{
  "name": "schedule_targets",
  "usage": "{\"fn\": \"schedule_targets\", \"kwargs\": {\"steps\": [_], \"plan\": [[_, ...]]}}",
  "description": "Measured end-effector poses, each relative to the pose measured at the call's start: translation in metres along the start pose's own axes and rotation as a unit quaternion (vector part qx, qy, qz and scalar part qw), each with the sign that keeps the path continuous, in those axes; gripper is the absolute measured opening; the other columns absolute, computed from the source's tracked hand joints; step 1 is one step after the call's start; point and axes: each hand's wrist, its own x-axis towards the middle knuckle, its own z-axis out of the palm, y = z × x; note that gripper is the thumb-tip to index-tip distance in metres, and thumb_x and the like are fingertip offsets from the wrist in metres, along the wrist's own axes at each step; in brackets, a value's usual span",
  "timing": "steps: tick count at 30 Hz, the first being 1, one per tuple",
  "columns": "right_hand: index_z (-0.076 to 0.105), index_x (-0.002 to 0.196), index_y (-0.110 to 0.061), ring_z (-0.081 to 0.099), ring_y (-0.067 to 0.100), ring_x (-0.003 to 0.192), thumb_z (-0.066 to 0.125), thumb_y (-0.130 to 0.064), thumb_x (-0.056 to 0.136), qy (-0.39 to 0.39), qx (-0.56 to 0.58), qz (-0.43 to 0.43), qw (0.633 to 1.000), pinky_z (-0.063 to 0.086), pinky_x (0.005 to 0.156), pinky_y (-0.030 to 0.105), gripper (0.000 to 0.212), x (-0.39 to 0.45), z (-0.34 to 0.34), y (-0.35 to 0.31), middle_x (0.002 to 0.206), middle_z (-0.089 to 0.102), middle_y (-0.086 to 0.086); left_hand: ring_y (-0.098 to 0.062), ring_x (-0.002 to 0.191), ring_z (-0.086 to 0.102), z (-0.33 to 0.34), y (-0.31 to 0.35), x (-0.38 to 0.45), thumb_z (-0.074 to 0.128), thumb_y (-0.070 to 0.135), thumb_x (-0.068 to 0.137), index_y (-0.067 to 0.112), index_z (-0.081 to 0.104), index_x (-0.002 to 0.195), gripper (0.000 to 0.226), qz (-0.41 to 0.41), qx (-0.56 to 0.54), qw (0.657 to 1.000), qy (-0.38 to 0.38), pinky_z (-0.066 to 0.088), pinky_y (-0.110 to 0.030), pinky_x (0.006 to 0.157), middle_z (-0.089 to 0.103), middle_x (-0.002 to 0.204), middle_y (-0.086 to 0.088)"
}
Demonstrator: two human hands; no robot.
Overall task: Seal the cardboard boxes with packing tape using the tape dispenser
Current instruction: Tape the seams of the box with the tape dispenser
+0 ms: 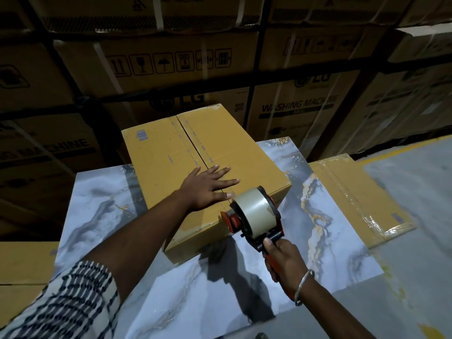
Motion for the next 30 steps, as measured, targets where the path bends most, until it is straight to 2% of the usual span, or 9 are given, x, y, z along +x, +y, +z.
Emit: {"fn": "schedule_targets", "kwargs": {"steps": [3, 8, 13, 21, 24, 27, 30], "plan": [[0.04, 0.062, -0.004, 0.034, 0.019, 0.04, 0.062, -0.063, 0.078, -0.01, -0.016, -0.019, 1.0, 0.032, 0.044, 0.026, 0.065, 0.009, -0.007, 0.017, 0.047, 0.037, 0.006, -0.01, 0.153, -0.005, 0.001, 0.001, 0.0, 0.01, 0.084, 0.086, 0.069, 0.008, 0.145, 0.061, -0.003, -0.009, 1.0, 0.002, 0.0, -0.059, 0.119, -0.004, 0.164, 0.021], [0.049, 0.054, -0.021, 0.042, 0.017, 0.039, 0.061, -0.073, 0.082, -0.019, -0.012, -0.056, 0.998, 0.035, 0.048, 0.024, 0.06, 0.011, -0.012, 0.048, 0.042, 0.044, 0.001, -0.008, 0.153, -0.005, 0.002, 0.003, -0.001, 0.013, 0.083, 0.088, 0.072, 0.007, 0.142, 0.055, -0.016, -0.006, 1.0, 0.007, -0.001, -0.062, 0.118, -0.005, 0.164, 0.024], [0.054, 0.064, -0.003, 0.045, 0.016, 0.042, 0.064, -0.077, 0.079, -0.02, 0.013, -0.056, 0.998, 0.037, 0.046, 0.027, 0.076, 0.002, -0.015, 0.075, 0.047, 0.047, 0.0, -0.009, 0.153, -0.005, 0.001, 0.007, -0.003, 0.019, 0.078, 0.093, 0.071, 0.01, 0.143, 0.051, -0.025, -0.002, 1.0, 0.013, -0.001, -0.063, 0.118, -0.004, 0.164, 0.023], [0.052, 0.058, -0.011, 0.044, 0.015, 0.041, 0.061, -0.079, 0.078, -0.019, 0.013, -0.057, 0.998, 0.035, 0.045, 0.026, 0.072, -0.007, -0.018, 0.076, 0.046, 0.046, -0.001, -0.011, 0.153, -0.003, -0.003, 0.013, -0.005, 0.012, 0.083, 0.086, 0.069, 0.014, 0.144, 0.059, -0.03, -0.006, 0.999, 0.014, 0.001, -0.064, 0.117, -0.001, 0.164, 0.023], [0.053, 0.059, 0.001, 0.047, 0.017, 0.041, 0.058, -0.082, 0.078, -0.016, 0.004, -0.066, 0.998, 0.035, 0.045, 0.025, 0.086, -0.015, -0.025, 0.085, 0.046, 0.049, 0.003, -0.013, 0.154, -0.002, -0.004, 0.014, -0.005, 0.014, 0.082, 0.087, 0.068, 0.016, 0.144, 0.059, -0.029, -0.008, 0.999, 0.016, 0.003, -0.065, 0.117, 0.001, 0.164, 0.022], [0.052, 0.058, 0.003, 0.049, 0.019, 0.041, 0.057, -0.082, 0.079, -0.018, -0.005, -0.063, 0.998, 0.037, 0.046, 0.027, 0.087, -0.014, -0.03, 0.086, 0.046, 0.051, 0.006, -0.017, 0.154, 0.007, -0.004, 0.024, -0.006, 0.017, 0.072, 0.094, 0.062, 0.026, 0.146, 0.054, -0.039, 0.008, 0.998, 0.045, 0.011, -0.063, 0.116, 0.013, 0.165, 0.018], [0.049, 0.058, 0.002, 0.046, 0.023, 0.041, 0.06, -0.08, 0.079, -0.025, 0.012, -0.051, 0.998, 0.036, 0.046, 0.028, 0.086, -0.011, -0.03, 0.083, 0.046, 0.049, 0.01, -0.02, 0.143, 0.038, 0.003, 0.052, -0.008, 0.031, 0.046, 0.1, 0.042, 0.055, 0.137, 0.045, 0.028, -0.012, 0.987, 0.155, 0.038, -0.05, 0.107, 0.048, 0.15, 0.01]]}}
